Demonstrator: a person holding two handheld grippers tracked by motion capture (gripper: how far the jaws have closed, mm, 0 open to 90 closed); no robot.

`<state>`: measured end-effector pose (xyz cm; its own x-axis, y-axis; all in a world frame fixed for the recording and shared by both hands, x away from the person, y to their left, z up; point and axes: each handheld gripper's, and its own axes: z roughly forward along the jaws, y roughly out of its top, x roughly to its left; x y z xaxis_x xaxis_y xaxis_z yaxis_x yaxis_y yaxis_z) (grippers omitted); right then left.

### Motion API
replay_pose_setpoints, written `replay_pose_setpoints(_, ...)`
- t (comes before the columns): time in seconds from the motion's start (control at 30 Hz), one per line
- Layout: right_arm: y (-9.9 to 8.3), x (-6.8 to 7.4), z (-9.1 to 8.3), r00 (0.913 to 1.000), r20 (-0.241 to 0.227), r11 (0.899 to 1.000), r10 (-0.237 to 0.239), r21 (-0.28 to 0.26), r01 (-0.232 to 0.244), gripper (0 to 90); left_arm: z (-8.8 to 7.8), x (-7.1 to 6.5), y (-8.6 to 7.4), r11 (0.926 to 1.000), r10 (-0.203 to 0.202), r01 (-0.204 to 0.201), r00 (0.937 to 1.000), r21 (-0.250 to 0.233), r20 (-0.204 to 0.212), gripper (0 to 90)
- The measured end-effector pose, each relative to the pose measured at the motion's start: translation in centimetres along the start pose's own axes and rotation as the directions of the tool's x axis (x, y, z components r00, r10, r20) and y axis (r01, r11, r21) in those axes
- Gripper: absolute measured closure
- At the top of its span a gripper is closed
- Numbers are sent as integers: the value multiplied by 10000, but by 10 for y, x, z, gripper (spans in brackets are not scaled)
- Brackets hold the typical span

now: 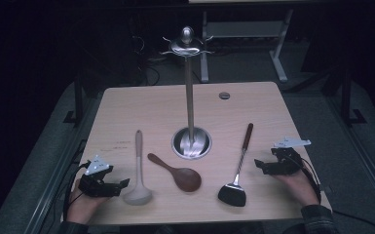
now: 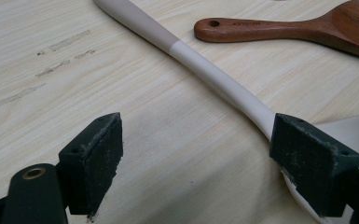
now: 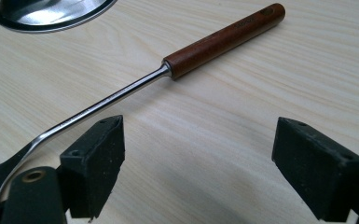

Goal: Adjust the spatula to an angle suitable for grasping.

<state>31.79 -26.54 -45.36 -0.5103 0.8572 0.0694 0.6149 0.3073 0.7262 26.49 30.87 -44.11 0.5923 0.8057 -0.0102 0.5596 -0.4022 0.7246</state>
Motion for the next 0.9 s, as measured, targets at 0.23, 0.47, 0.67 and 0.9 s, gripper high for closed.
replay_pose_setpoints(0.23,4,-1,-4,9999,61,9999,99,40,-100,269,0,5,0,10000,-66,66,10000,-30,62,168)
replay_pose_setpoints(0.47,23,-11,-3,9996,69,9993,271,-266,-269,648,3,12,5,10000,53,-54,9997,62,219,171)
replay_pose_setpoints(0.67,37,-23,3,9985,54,9974,548,-473,-545,891,3,13,5,10000,68,-69,9996,41,284,186)
replay_pose_setpoints(0.9,55,-34,29,9970,159,9965,756,-369,-750,900,5,11,4,10000,47,-48,9993,50,359,185)
